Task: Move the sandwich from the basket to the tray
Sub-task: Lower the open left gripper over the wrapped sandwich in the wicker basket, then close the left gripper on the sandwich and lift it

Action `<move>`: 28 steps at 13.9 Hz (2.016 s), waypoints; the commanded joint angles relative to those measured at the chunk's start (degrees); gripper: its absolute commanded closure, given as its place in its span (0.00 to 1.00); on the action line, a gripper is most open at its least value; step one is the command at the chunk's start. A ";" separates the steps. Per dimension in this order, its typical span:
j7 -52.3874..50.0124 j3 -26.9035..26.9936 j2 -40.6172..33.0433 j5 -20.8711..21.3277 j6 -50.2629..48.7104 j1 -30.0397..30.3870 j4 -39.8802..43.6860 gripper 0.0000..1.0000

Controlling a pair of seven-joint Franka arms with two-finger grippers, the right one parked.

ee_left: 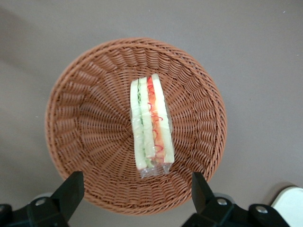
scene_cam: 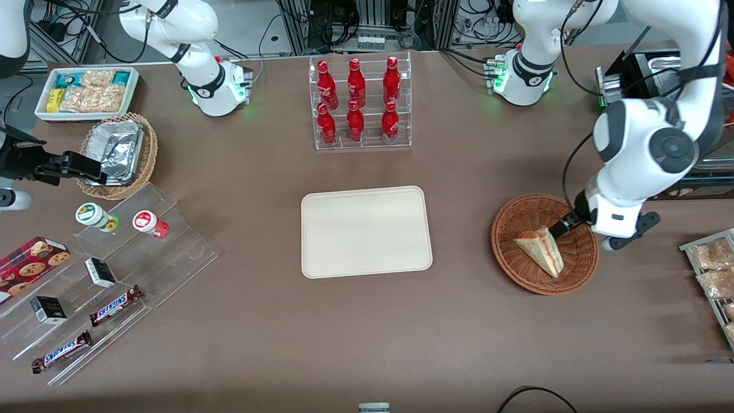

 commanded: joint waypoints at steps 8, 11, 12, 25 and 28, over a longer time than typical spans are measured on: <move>-2.07 0.16 5.61 0.84 9.16 -0.95 -2.10 0.00; -2.25 0.16 6.58 0.84 11.18 -1.04 -2.97 0.00; -2.68 0.16 7.19 0.84 11.53 -1.04 -2.98 0.00; -3.04 0.25 8.96 1.10 14.80 -1.74 -4.30 0.93; -2.69 0.25 7.73 1.89 9.54 -1.74 -0.62 0.99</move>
